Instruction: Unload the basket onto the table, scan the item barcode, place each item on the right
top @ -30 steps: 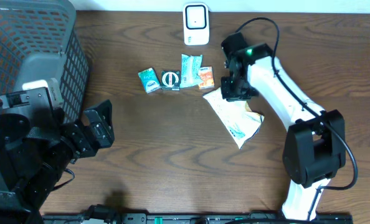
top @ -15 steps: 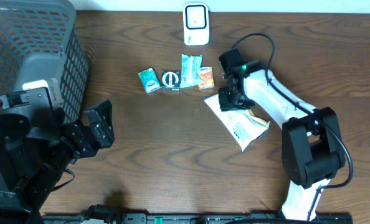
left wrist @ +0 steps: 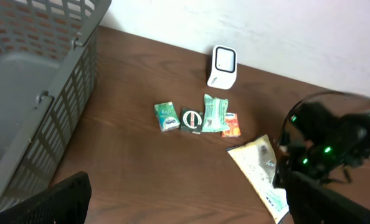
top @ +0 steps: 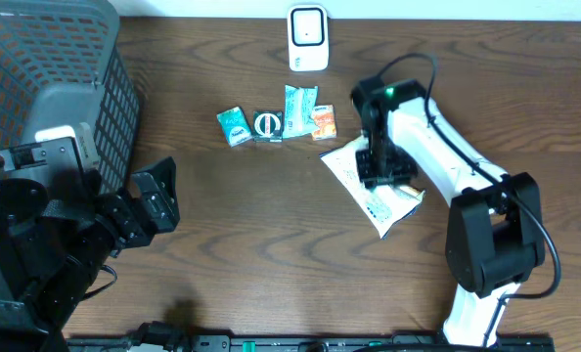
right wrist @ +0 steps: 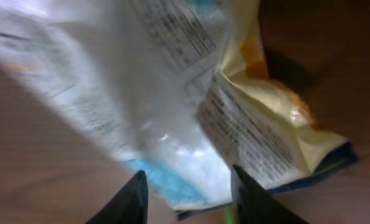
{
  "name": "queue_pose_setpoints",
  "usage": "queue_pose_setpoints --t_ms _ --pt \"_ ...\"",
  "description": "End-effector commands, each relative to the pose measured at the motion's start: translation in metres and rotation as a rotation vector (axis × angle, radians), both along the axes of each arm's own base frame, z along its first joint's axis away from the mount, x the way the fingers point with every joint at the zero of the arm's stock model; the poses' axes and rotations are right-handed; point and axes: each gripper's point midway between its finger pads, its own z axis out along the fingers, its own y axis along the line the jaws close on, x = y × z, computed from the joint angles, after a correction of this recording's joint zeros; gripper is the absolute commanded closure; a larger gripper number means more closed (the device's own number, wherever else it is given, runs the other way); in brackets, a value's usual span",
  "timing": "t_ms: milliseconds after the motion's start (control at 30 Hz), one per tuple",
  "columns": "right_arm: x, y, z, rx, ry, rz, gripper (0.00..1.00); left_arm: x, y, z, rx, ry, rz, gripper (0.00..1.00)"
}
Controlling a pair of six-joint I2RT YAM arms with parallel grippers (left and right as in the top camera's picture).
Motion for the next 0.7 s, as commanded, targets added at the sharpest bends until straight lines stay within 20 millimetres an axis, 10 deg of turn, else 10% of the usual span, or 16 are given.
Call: queue_pose_setpoints --t_ms 0,133,333,500,667 --pt "-0.019 -0.02 -0.025 -0.09 0.031 0.029 0.63 0.0 0.003 0.002 -0.002 -0.005 0.02 0.02" --pt "-0.016 -0.048 -0.038 -0.229 -0.027 0.006 0.66 0.0 0.003 0.002 -0.002 -0.005 0.02 0.02" --pt "0.017 -0.084 -0.007 -0.376 -0.135 -0.07 0.68 0.0 0.003 0.002 -0.002 -0.005 0.02 0.02" --pt "0.045 -0.076 0.03 -0.284 -0.185 -0.13 0.66 0.0 0.003 0.002 -0.002 -0.005 0.02 0.02" --pt "0.063 -0.025 0.037 0.009 -0.202 -0.122 0.63 0.0 0.003 0.002 -0.002 -0.005 0.02 0.02"
